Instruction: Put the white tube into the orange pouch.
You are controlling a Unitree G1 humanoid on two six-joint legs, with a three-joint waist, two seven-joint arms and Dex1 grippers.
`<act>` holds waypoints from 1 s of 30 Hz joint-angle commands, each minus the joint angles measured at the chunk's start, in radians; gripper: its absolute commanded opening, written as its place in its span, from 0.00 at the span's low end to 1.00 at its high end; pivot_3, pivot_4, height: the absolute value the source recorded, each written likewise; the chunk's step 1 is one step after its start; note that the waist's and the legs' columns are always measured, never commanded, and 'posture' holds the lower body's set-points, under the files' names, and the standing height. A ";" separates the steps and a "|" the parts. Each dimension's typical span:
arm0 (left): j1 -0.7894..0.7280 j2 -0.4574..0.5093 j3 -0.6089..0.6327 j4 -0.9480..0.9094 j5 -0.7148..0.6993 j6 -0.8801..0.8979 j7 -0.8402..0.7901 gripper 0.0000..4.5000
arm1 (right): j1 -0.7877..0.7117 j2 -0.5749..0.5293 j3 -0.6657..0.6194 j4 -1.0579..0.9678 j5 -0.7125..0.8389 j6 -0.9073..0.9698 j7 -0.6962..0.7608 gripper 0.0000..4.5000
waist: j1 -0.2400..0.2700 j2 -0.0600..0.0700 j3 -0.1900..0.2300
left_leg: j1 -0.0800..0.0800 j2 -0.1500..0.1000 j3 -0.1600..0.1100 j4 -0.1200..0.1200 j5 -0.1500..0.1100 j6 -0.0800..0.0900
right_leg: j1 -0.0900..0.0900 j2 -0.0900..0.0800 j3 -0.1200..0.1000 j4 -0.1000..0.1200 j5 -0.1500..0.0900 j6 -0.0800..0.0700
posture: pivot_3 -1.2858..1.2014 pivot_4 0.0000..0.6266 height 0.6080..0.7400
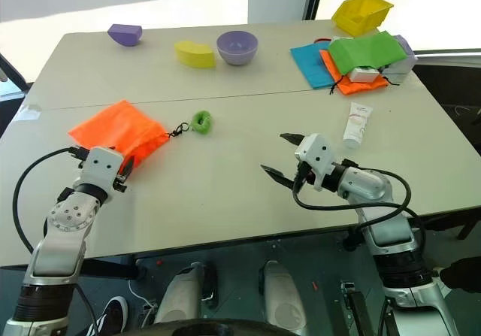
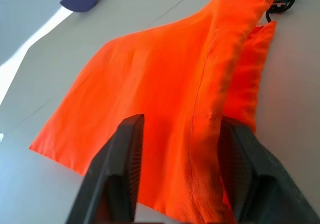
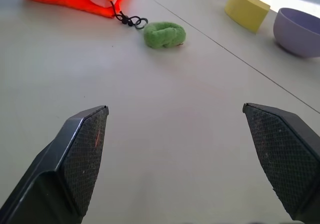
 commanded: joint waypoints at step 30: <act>0.147 0.063 -0.014 -0.213 -0.142 -0.088 -0.242 0.01 | -0.189 -0.113 -0.222 0.089 -0.046 0.539 -0.256 1.00 | -0.004 0.000 0.000 | 0.000 0.000 0.000 -0.001 0.000 0.000 | -0.001 -0.001 0.000 -0.001 0.000 0.000 | 0.52 0.24 1.00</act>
